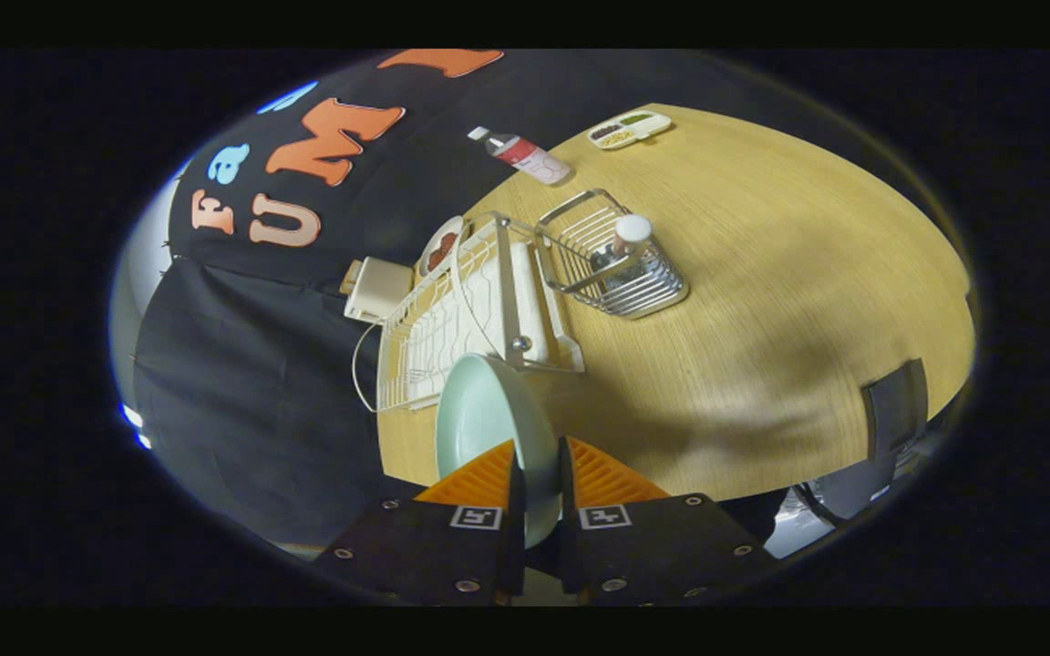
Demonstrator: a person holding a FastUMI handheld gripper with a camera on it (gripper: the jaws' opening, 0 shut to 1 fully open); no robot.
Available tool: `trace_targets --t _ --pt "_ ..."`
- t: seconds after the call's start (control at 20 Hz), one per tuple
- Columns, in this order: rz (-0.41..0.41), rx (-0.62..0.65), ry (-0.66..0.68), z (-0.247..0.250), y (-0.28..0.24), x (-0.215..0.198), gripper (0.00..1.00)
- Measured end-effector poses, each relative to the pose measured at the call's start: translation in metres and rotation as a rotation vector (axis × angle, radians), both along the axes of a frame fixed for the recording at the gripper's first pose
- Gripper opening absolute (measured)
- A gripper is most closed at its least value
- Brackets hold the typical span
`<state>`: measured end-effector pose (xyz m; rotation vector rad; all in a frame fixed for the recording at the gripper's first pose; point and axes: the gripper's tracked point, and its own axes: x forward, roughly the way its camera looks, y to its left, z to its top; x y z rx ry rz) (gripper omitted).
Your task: Take the plate from the dish rack, then take the spoon from the basket and place it into the plate.
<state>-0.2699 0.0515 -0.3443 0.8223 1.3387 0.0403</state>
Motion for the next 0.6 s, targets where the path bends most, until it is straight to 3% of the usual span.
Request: trace_targets --t 0.3,0.6 --pt "0.039 -0.033 0.026 -0.037 -0.003 -0.021 0.16" --pt "0.02 -0.046 0.046 -0.055 -0.005 -0.024 0.17"
